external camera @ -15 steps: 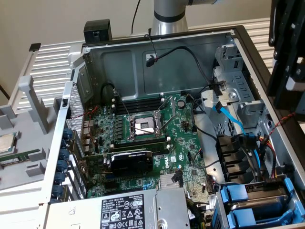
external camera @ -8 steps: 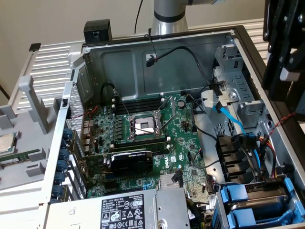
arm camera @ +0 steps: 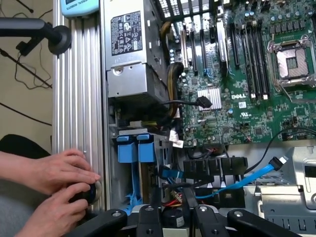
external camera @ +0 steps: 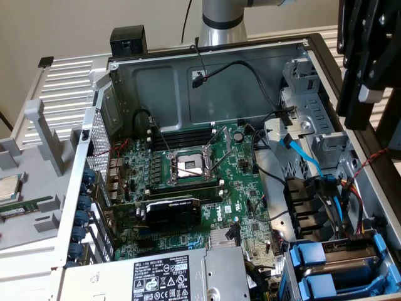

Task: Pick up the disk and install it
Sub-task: 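Insert the second disk wire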

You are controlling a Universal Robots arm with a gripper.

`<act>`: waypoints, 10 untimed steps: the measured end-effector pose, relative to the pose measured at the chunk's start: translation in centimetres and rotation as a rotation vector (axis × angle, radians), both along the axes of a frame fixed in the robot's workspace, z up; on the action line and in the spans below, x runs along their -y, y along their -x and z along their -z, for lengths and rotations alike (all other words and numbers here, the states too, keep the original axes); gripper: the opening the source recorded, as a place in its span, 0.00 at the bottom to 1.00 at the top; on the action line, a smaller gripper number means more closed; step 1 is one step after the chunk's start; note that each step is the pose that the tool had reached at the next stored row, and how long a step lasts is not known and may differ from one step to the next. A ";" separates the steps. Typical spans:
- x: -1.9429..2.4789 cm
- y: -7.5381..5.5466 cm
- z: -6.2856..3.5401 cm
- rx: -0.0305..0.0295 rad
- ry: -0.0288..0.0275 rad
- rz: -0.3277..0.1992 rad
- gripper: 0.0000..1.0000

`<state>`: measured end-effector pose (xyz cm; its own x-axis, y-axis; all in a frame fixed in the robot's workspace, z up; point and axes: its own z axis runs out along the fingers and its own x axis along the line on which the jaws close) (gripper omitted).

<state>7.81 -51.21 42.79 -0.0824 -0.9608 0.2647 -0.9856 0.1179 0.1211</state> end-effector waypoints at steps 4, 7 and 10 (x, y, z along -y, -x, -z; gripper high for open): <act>-0.13 0.4 0.40 0.0000 0.0176 0.000 0.31; -0.16 0.4 0.52 -0.0003 0.0236 0.000 0.31; -0.16 0.4 0.52 -0.0004 0.0238 0.000 0.31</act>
<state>7.45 -51.05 42.27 -0.0823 -0.9542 0.2875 -0.9856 0.1207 0.1187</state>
